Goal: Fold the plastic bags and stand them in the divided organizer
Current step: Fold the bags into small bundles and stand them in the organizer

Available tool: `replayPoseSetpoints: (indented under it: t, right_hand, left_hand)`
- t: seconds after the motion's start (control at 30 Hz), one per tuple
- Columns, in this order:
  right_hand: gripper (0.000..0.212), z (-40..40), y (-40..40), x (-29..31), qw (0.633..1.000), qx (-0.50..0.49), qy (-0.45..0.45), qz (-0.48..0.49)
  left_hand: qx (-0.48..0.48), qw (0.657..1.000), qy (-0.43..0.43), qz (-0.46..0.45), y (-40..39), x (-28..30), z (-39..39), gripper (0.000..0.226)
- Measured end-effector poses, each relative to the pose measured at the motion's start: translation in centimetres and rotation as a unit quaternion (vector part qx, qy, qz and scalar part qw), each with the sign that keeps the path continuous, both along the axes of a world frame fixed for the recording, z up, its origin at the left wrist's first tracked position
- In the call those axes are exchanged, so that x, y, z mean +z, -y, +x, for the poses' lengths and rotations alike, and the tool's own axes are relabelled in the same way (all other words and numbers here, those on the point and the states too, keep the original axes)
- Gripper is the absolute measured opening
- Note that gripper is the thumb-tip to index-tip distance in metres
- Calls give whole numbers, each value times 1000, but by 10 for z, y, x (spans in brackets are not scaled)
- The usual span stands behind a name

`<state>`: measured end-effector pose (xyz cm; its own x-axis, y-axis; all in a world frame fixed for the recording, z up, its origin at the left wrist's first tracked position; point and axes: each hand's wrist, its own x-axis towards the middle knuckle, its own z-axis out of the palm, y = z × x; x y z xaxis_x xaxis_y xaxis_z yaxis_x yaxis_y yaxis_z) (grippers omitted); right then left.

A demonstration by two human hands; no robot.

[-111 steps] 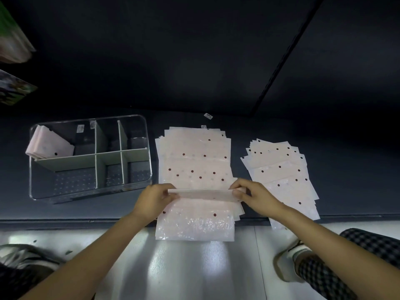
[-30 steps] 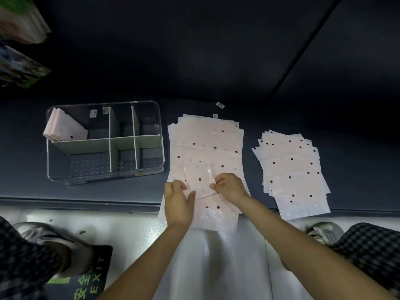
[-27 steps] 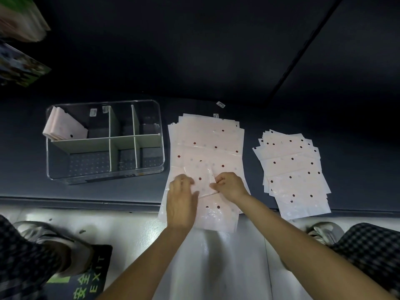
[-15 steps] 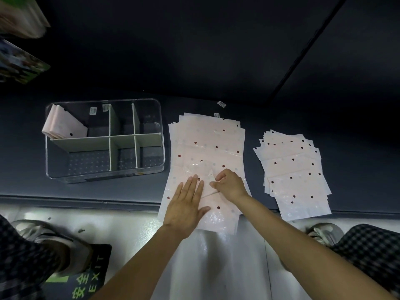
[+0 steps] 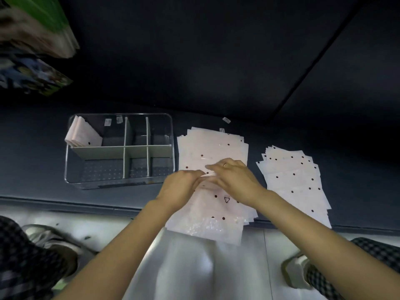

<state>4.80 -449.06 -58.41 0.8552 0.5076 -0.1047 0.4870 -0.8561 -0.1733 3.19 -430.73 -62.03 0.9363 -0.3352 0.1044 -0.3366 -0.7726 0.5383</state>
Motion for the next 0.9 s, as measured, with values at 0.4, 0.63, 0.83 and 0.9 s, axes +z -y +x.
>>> replayPoseSetpoints:
  t: [0.4, 0.63, 0.83, 0.9]
  right_hand:
    - [16, 54, -75, 64, 903, -127, -250, 324]
    - [5, 100, -171, 72, 907, -155, -192, 340]
    - [13, 116, -259, 49, 973, -111, -33, 198]
    - [16, 116, -281, 37, 991, -85, 16, 101]
  left_hand:
    - [150, 878, -214, -402, -97, 48, 30, 11]
    - [359, 855, -44, -371, -162, 41, 40, 13]
    - [519, 829, -17, -205, -207, -5, 24, 54]
    - [516, 825, -59, -225, -206, -16, 22, 60]
